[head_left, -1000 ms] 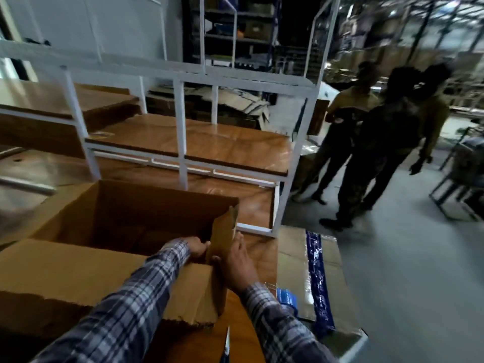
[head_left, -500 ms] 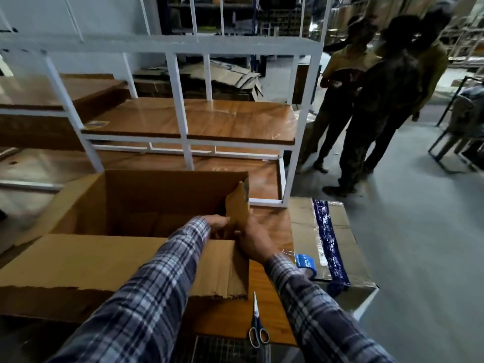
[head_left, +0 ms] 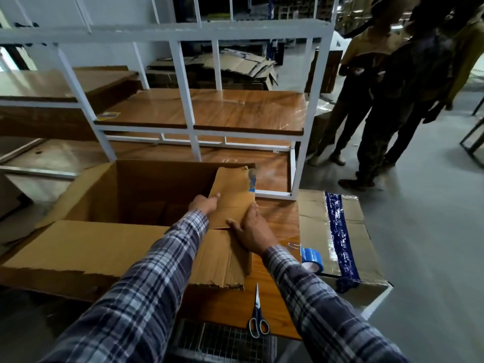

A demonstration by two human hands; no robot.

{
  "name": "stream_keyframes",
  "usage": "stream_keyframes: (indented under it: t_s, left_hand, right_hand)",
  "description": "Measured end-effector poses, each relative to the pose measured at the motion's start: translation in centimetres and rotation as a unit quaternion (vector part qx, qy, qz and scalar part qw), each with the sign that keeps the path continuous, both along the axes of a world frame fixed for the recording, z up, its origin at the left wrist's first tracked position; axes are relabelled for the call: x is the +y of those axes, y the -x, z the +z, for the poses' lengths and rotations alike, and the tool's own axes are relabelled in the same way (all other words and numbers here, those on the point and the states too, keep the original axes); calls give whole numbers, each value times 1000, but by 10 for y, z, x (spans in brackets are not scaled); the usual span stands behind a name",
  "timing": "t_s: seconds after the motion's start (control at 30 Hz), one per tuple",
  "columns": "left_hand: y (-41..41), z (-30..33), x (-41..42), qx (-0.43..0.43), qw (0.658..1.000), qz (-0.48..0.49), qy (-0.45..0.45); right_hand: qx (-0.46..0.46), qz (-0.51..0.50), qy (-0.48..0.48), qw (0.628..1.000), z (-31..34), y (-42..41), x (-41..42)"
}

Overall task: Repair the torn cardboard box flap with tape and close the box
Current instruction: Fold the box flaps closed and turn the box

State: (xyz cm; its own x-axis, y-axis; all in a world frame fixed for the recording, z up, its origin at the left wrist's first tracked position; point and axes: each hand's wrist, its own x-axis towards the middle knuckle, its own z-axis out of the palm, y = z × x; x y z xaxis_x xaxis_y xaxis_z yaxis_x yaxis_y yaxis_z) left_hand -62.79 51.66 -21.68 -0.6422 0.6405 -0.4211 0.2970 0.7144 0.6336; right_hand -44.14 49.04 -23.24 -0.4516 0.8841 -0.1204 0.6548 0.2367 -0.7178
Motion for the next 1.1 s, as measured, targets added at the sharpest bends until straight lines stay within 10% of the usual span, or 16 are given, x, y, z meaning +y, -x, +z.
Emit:
stream_keyframes:
  t_s: [1.1]
  left_hand:
    - [18, 14, -17, 46, 994, -22, -95]
  right_hand:
    - [-71, 14, -54, 996, -9, 7, -2]
